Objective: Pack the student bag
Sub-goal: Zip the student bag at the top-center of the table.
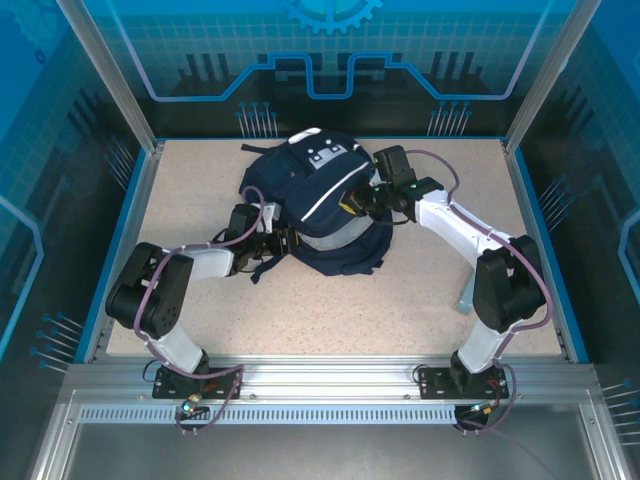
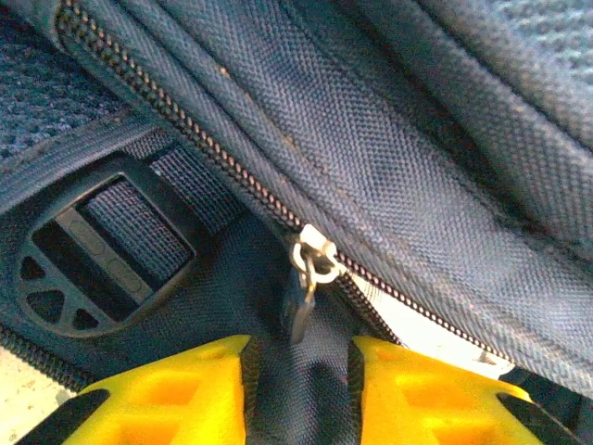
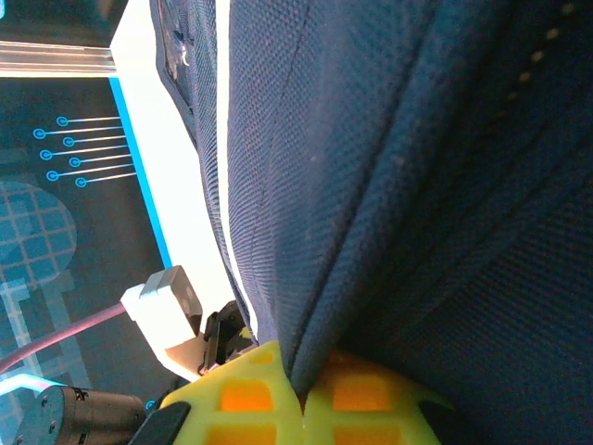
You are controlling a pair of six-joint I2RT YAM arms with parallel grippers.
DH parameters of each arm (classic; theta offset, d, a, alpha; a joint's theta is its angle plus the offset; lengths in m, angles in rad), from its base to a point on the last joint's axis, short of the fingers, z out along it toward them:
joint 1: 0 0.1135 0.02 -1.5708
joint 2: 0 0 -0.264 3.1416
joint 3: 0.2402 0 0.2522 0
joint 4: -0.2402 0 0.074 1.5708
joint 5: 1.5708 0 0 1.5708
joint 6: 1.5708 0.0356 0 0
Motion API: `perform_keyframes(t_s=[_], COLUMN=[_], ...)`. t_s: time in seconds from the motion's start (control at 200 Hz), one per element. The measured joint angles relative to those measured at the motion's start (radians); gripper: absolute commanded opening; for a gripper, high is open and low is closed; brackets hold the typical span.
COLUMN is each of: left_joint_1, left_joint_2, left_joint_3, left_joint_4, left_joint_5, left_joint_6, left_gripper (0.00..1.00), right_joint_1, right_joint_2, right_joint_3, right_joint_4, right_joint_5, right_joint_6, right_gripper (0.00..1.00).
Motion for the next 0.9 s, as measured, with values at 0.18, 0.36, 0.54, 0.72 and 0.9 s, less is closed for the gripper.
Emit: perform_keyframes(t_s=[0.18,0.36,0.54,0.72,0.9], left_joint_1=[0.005,0.013,0.017,0.019,0.026], left_joint_2=[0.010,0.016,0.027,0.047,0.069], left_joint_3=[0.006,0.016,0.019,0.032,0.048], left_joint_4=[0.016,0.034,0.046,0.053,0.053], left_joint_5=[-0.022,-0.023,-0.020,-0.012,0.013], left_joint_6=[-0.001,0.001,0.000,0.000,0.005], left_gripper=[0.23,0.32,0.32,0.29,0.34], right_joint_1=[0.000,0.000,-0.004,-0.004,-0.005], right_joint_2=[0.000,0.000,-0.003,-0.004,-0.005], right_joint_3=[0.003,0.003,0.003,0.003,0.003], right_joint_4=[-0.003,-0.004,-0.004,-0.004,-0.004], right_joint_5=[0.000,0.000,0.000,0.000,0.000], right_joint_6=[0.000,0.000,0.000,0.000,0.000], right_gripper=[0.00,0.00,0.00,0.00,0.00])
